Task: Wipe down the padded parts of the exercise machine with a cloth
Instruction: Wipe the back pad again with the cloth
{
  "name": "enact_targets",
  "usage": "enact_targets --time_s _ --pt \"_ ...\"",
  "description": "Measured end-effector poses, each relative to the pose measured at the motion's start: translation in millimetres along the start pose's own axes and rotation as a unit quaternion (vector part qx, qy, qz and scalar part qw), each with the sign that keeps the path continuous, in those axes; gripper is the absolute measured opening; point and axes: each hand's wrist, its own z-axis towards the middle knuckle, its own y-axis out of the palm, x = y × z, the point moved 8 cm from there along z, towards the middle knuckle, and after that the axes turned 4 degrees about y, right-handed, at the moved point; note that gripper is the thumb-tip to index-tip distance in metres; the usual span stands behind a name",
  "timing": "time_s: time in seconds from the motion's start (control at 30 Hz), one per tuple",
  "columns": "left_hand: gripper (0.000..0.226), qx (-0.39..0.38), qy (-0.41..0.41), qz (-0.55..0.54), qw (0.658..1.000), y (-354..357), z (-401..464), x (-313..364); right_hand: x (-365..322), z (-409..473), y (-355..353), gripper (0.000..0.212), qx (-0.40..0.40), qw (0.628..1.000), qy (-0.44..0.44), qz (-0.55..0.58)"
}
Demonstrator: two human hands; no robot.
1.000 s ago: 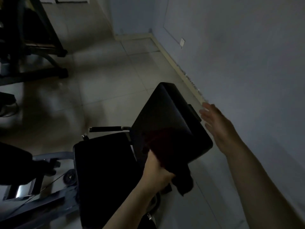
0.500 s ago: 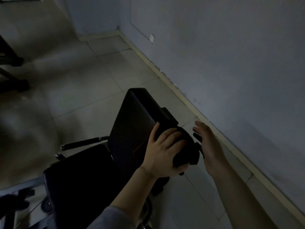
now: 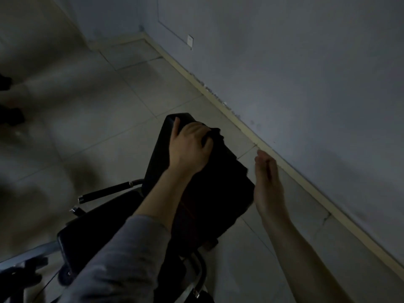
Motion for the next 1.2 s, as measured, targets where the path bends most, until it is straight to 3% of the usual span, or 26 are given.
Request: enact_targets --time_s 0.1,0.17,0.27,0.37,0.5,0.63,0.77,0.87,0.93,1.07,1.13,1.2 --pt "0.043 -0.012 -0.032 -0.03 0.999 -2 32 -42 -7 -2 25 0.043 -0.041 0.993 -0.047 -0.096" --pt "0.04 -0.031 -0.142 -0.086 0.986 -5 48 -85 -4 -2 40 0.043 -0.048 0.983 -0.049 -0.172" --pt "0.03 -0.018 -0.235 -0.169 0.957 0 49 -115 -1 2 37 0.034 0.024 0.975 -0.041 -0.216" --pt "0.038 0.061 -0.248 -0.302 0.918 15 18 -94 1 1 36 0.031 0.048 0.973 -0.043 -0.223" --pt "0.068 0.121 -0.239 -0.313 0.911 24 -33 -73 -8 2 47 0.045 0.011 0.942 -0.083 -0.324" --pt "0.06 0.114 -0.148 -0.328 0.926 30 -70 -41 -25 9 79 0.06 -0.088 0.89 -0.125 -0.43" --pt "0.073 0.1 -0.226 -0.309 0.918 39 -47 -86 -46 27 115 0.066 -0.098 0.88 -0.158 -0.437" --pt "0.062 0.101 -0.336 -0.37 0.86 48 -22 -131 -46 33 118 0.068 -0.092 0.886 -0.155 -0.427" --pt "0.054 0.109 -0.339 -0.405 0.842 55 -17 -144 -44 32 118 0.067 -0.089 0.885 -0.161 -0.428" --pt "0.042 0.136 -0.286 -0.373 0.872 54 -32 -152 -46 33 122 0.069 -0.075 0.881 -0.175 -0.432" --pt "0.031 0.112 -0.309 -0.36 0.873 64 -48 -165 -46 32 121 0.067 -0.063 0.879 -0.178 -0.439" --pt "0.036 0.111 -0.322 -0.343 0.875 72 -65 -177 -48 34 119 0.063 -0.054 0.877 -0.183 -0.441"
